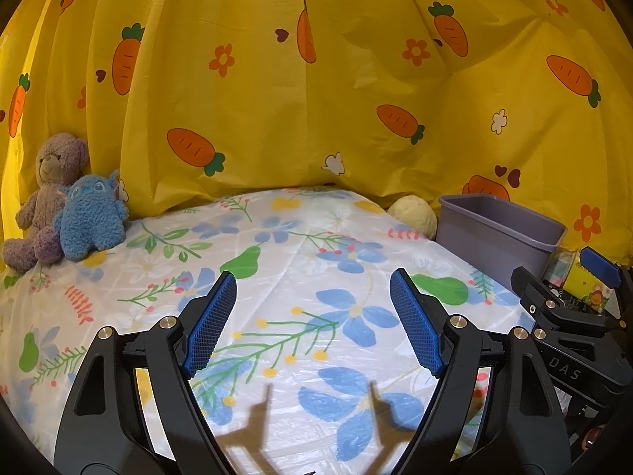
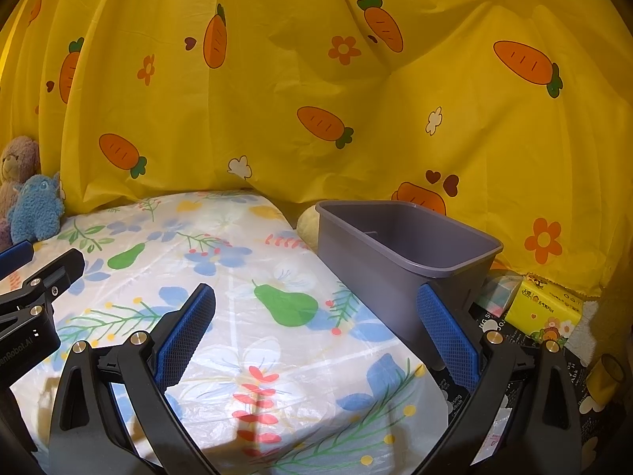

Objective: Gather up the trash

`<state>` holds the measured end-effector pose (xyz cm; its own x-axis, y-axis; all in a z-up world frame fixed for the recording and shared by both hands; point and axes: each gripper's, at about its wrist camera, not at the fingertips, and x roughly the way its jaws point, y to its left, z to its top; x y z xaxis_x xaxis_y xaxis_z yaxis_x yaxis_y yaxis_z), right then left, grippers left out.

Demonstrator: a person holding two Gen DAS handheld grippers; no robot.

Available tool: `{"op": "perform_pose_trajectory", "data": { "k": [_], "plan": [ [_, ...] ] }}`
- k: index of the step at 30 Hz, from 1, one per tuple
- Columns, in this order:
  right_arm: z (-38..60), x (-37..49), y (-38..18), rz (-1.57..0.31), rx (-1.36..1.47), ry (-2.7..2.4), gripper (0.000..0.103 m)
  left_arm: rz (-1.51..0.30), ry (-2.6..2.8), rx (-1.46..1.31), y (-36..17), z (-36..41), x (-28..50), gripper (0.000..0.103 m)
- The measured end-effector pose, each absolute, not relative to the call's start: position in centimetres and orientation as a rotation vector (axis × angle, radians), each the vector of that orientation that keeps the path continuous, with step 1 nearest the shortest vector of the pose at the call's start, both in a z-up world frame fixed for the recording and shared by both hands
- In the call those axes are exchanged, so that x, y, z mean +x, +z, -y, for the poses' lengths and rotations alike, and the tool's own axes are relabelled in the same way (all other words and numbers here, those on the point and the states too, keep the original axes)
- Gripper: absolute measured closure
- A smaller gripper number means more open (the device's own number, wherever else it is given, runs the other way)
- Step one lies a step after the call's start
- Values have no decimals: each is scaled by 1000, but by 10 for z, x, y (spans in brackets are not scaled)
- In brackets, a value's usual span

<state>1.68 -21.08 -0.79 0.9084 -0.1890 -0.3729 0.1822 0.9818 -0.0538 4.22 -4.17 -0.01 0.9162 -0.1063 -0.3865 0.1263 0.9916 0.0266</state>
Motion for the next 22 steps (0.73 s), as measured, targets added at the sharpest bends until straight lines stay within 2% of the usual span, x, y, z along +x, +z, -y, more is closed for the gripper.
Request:
{"op": "perform_pose_trajectory", "data": {
  "k": [8,22],
  "plan": [
    [211,17,-8,-388,-17,-190,5,-387,-103,54,2,42,41,21],
    [212,16,-10,-387,-11,-194,5,-370,-61,27,5,35,40,8]
  ]
}}
